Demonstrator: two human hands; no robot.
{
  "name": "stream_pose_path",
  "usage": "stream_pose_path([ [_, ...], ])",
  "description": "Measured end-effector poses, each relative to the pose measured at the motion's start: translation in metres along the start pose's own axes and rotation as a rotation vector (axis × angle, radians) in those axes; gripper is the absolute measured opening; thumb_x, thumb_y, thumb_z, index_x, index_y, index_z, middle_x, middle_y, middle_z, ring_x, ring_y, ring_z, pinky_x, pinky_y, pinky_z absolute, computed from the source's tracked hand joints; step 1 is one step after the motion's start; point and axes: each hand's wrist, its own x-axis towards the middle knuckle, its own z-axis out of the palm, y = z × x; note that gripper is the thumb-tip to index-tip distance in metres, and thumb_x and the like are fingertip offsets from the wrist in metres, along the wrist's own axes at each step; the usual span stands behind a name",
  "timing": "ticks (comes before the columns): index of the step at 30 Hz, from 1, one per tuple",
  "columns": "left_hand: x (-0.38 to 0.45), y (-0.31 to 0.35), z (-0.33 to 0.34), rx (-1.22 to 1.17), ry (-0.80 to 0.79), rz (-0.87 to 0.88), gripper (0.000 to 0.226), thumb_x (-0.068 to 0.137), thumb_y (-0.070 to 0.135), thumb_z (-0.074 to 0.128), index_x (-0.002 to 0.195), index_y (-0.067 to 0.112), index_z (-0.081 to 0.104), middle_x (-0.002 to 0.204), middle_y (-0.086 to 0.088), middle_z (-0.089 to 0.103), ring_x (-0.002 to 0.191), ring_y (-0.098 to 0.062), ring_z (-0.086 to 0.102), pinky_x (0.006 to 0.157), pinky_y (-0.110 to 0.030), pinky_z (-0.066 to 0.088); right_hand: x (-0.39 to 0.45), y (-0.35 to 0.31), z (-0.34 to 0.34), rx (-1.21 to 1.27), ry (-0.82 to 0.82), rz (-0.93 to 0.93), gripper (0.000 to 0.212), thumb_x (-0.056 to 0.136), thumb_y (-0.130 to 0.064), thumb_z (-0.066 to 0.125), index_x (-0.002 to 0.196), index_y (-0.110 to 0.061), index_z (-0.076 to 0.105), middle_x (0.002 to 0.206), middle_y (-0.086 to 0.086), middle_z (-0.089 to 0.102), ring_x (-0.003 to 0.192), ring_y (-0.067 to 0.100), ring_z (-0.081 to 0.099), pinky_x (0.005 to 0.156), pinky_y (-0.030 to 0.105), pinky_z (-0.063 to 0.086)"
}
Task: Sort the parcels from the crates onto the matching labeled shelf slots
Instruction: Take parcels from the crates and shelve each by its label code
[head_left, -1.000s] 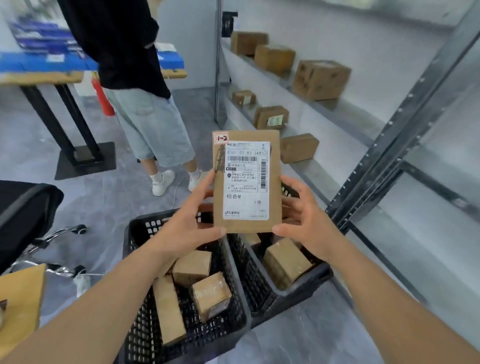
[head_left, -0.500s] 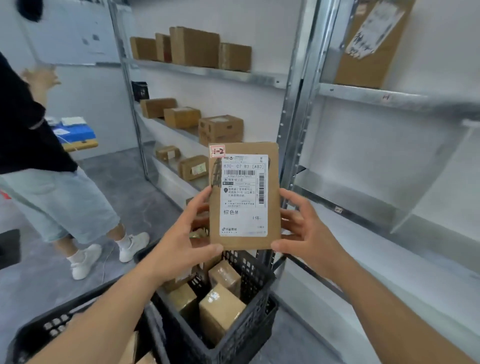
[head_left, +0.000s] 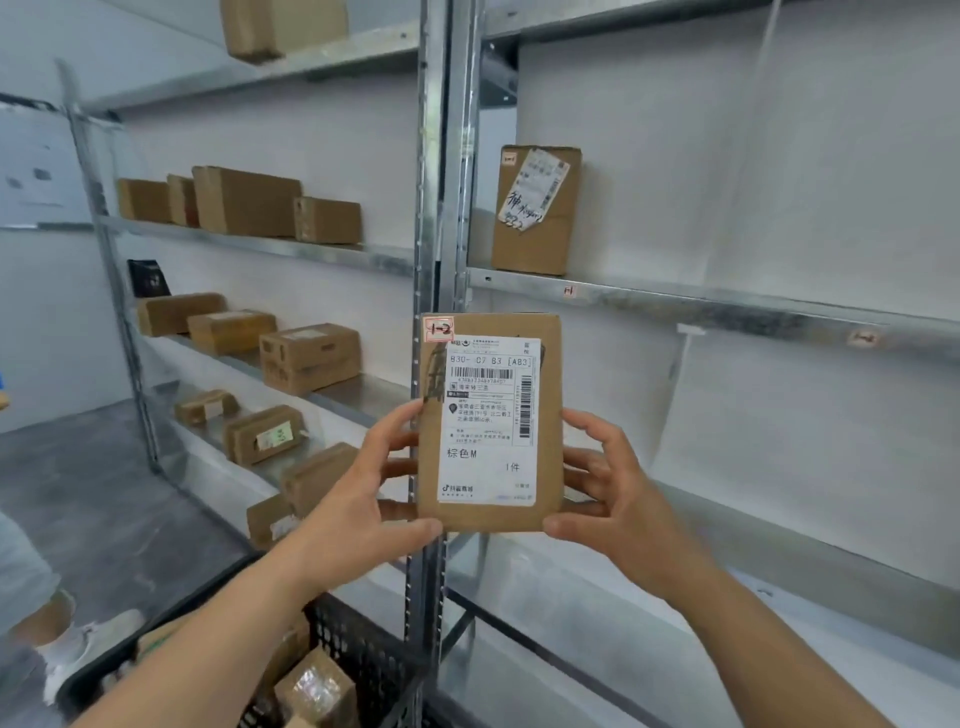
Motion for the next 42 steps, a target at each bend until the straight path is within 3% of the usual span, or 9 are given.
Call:
stream_pose_path([
  [2, 0.01, 0.005, 0.013, 0.001, -0.024, 0.013, 0.096, 0.063, 0.033, 0.075, 0.133, 0.064, 0.017, 0.131, 0.027, 0.041, 0.124, -0.009, 0.047, 0.091, -0.038, 0.053, -0.007, -0.003, -0.015, -0.002, 0.022, -0.008, 0.089, 0.068, 0.003, 0.078, 0.117, -0.061, 0.041, 0.126, -0.006, 0.056, 0.117, 0.012, 0.057, 0.091, 0.038, 0.054],
  [5, 0.024, 0.011, 0.032, -0.021, -0.054, 0.041, 0.095, 0.064, 0.032, 0.075, 0.133, 0.064, 0.017, 0.13, 0.028, 0.041, 0.124, -0.006, 0.047, 0.09, -0.036, 0.054, -0.016, -0.003, -0.036, 0.004, 0.062, -0.006, 0.09, 0.071, 0.011, 0.074, 0.123, -0.052, 0.038, 0.128, -0.001, 0.054, 0.119, 0.015, 0.056, 0.088, 0.037, 0.055],
  [10, 0.045, 0.017, 0.054, 0.004, -0.095, 0.068, 0.097, 0.07, 0.017, 0.074, 0.128, 0.068, 0.016, 0.124, 0.038, 0.04, 0.118, 0.005, 0.046, 0.089, -0.027, 0.053, -0.025, 0.001, -0.06, 0.018, 0.109, -0.002, 0.09, 0.073, 0.016, 0.07, 0.122, -0.053, 0.04, 0.127, -0.004, 0.056, 0.119, 0.014, 0.056, 0.081, 0.03, 0.055],
  [17, 0.078, 0.003, 0.065, 0.019, -0.14, 0.103, 0.103, 0.077, 0.001, 0.073, 0.121, 0.075, 0.015, 0.118, 0.045, 0.039, 0.114, 0.012, 0.046, 0.089, -0.022, 0.052, -0.018, 0.01, -0.072, -0.014, 0.19, 0.01, 0.09, 0.071, 0.007, 0.074, 0.118, -0.062, 0.041, 0.132, -0.008, 0.053, 0.122, 0.013, 0.054, 0.09, 0.039, 0.054],
  [25, 0.142, 0.001, 0.08, -0.08, -0.254, 0.179, 0.103, 0.076, 0.0, 0.074, 0.125, 0.07, 0.017, 0.126, 0.036, 0.039, 0.121, 0.005, 0.044, 0.088, -0.026, 0.053, -0.008, -0.003, -0.099, -0.117, 0.345, 0.015, 0.09, 0.075, 0.008, 0.072, 0.117, -0.063, 0.039, 0.132, -0.012, 0.052, 0.122, 0.009, 0.053, 0.093, 0.037, 0.053],
  [33, 0.186, 0.01, 0.105, -0.138, -0.362, 0.346, 0.102, 0.077, 0.0, 0.072, 0.123, 0.071, 0.016, 0.12, 0.044, 0.038, 0.119, 0.009, 0.042, 0.081, -0.011, 0.049, -0.017, -0.017, -0.118, -0.267, 0.508, 0.002, 0.085, 0.076, 0.007, 0.071, 0.128, -0.049, 0.033, 0.128, -0.009, 0.056, 0.12, 0.008, 0.055, 0.092, 0.034, 0.053],
  [38, 0.213, 0.029, 0.122, -0.175, -0.392, 0.418, 0.1, 0.074, 0.01, 0.075, 0.127, 0.069, 0.013, 0.13, 0.031, 0.037, 0.124, -0.004, 0.044, 0.089, -0.026, 0.053, -0.021, -0.034, -0.141, -0.33, 0.575, -0.03, 0.086, 0.076, 0.008, 0.07, 0.126, -0.052, 0.034, 0.126, -0.008, 0.056, 0.119, 0.006, 0.055, 0.085, 0.028, 0.055],
  [42, 0.239, 0.051, 0.137, -0.192, -0.408, 0.492, 0.103, 0.078, -0.003, 0.071, 0.133, 0.06, 0.011, 0.134, 0.023, 0.036, 0.123, -0.001, 0.045, 0.086, -0.024, 0.054, -0.019, -0.052, -0.167, -0.377, 0.608, -0.072, 0.086, 0.076, 0.011, 0.069, 0.124, -0.052, 0.034, 0.126, -0.004, 0.056, 0.118, 0.007, 0.056, 0.082, 0.025, 0.055],
])
